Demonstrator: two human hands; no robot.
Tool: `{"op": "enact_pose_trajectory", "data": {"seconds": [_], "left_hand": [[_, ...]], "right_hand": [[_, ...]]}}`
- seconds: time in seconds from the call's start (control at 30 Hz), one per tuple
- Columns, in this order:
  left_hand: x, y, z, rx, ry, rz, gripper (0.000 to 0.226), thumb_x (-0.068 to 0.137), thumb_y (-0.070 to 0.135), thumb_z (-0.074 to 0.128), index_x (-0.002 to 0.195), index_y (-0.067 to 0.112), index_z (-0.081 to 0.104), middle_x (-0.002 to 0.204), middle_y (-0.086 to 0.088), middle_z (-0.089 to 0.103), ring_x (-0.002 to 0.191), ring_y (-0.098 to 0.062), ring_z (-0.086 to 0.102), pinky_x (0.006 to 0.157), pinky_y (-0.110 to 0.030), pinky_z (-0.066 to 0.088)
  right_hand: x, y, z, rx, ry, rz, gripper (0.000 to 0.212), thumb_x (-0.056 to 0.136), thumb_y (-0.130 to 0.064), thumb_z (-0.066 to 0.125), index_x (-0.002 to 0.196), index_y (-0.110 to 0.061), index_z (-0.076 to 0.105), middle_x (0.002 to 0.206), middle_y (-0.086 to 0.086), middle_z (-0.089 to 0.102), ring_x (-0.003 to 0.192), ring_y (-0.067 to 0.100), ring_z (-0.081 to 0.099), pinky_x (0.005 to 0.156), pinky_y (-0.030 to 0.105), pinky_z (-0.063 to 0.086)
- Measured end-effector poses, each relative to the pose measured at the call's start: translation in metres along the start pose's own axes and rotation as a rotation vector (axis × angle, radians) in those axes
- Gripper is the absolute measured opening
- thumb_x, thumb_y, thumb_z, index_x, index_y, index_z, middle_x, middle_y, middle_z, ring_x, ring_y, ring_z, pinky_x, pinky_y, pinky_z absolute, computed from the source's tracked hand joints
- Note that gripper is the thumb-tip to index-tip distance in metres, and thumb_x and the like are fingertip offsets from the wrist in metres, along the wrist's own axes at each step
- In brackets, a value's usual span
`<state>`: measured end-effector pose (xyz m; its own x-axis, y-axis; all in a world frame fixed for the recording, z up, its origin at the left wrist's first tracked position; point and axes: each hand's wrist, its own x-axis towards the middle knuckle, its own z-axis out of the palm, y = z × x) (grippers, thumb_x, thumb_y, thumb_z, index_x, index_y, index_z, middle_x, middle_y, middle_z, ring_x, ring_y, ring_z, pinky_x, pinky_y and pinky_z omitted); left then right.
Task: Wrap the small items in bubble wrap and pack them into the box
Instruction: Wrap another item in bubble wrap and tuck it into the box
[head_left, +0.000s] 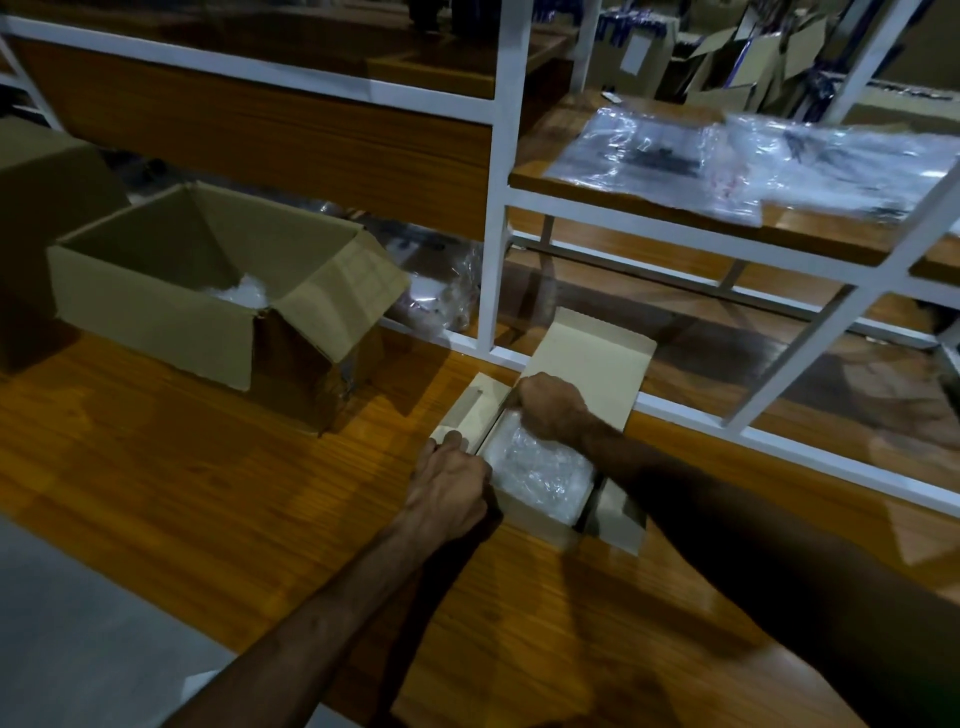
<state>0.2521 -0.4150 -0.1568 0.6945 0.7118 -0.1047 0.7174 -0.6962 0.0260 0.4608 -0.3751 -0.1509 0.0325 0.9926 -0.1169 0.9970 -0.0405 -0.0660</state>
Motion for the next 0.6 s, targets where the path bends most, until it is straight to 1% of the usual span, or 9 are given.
{"op": "enact_pose_trajectory", "data": {"seconds": [0.07, 0.13, 0.23, 0.33, 0.47, 0.53, 0.6], "left_hand": [[-0.002, -0.001, -0.001, 0.009, 0.001, 0.007, 0.031, 0.092, 0.031, 0.065, 0.123, 0.028, 0.071, 0.127, -0.004, 0.065, 0.133, -0.025, 0.041, 0.113, -0.045, 0.032], [-0.006, -0.004, 0.000, 0.012, 0.011, 0.041, 0.034, 0.091, 0.027, 0.064, 0.124, 0.028, 0.070, 0.127, -0.001, 0.067, 0.132, -0.024, 0.041, 0.110, -0.044, 0.033], [-0.011, -0.009, 0.005, 0.009, 0.062, 0.111, 0.038, 0.091, 0.027, 0.062, 0.128, 0.028, 0.067, 0.135, 0.003, 0.062, 0.129, -0.021, 0.040, 0.106, -0.042, 0.034], [-0.010, -0.008, 0.008, -0.018, 0.053, 0.132, 0.040, 0.091, 0.027, 0.062, 0.130, 0.028, 0.066, 0.139, 0.003, 0.060, 0.130, -0.020, 0.040, 0.108, -0.042, 0.034], [-0.003, -0.007, 0.007, -0.036, 0.041, 0.077, 0.036, 0.090, 0.023, 0.064, 0.125, 0.028, 0.070, 0.130, 0.002, 0.068, 0.129, -0.020, 0.044, 0.110, -0.043, 0.035], [-0.002, -0.010, 0.008, -0.032, 0.026, 0.069, 0.036, 0.090, 0.023, 0.065, 0.126, 0.029, 0.071, 0.128, 0.000, 0.068, 0.131, -0.022, 0.043, 0.111, -0.044, 0.034], [-0.001, -0.012, 0.008, -0.026, 0.011, 0.063, 0.039, 0.092, 0.023, 0.065, 0.129, 0.031, 0.069, 0.129, -0.002, 0.065, 0.133, -0.024, 0.040, 0.112, -0.046, 0.033]], "right_hand": [[-0.004, 0.017, -0.007, 0.059, -0.112, -0.097, 0.038, 0.096, -0.014, 0.059, 0.131, -0.024, 0.071, 0.133, 0.004, 0.068, 0.123, 0.025, 0.061, 0.106, 0.038, 0.048], [-0.009, 0.026, -0.016, 0.085, -0.171, -0.130, 0.040, 0.099, -0.014, 0.057, 0.135, -0.025, 0.069, 0.137, 0.001, 0.068, 0.125, 0.023, 0.061, 0.108, 0.036, 0.045], [-0.016, 0.028, -0.022, 0.084, -0.167, -0.137, 0.039, 0.101, -0.017, 0.055, 0.137, -0.028, 0.067, 0.141, -0.001, 0.065, 0.128, 0.022, 0.059, 0.108, 0.036, 0.044], [-0.021, 0.025, -0.015, 0.079, -0.150, -0.095, 0.040, 0.099, -0.021, 0.056, 0.138, -0.030, 0.063, 0.144, -0.001, 0.059, 0.131, 0.023, 0.054, 0.108, 0.039, 0.043], [-0.020, 0.019, -0.008, 0.084, -0.184, -0.074, 0.041, 0.100, -0.029, 0.056, 0.141, -0.024, 0.059, 0.139, 0.004, 0.057, 0.129, 0.026, 0.055, 0.106, 0.039, 0.044], [-0.017, 0.015, -0.011, 0.012, -0.210, -0.099, 0.042, 0.102, -0.031, 0.055, 0.142, -0.023, 0.059, 0.140, 0.006, 0.059, 0.131, 0.027, 0.054, 0.109, 0.043, 0.044], [-0.013, 0.009, -0.016, -0.085, -0.222, -0.122, 0.039, 0.104, -0.035, 0.053, 0.139, -0.019, 0.061, 0.137, 0.007, 0.062, 0.127, 0.028, 0.058, 0.108, 0.044, 0.046]]}}
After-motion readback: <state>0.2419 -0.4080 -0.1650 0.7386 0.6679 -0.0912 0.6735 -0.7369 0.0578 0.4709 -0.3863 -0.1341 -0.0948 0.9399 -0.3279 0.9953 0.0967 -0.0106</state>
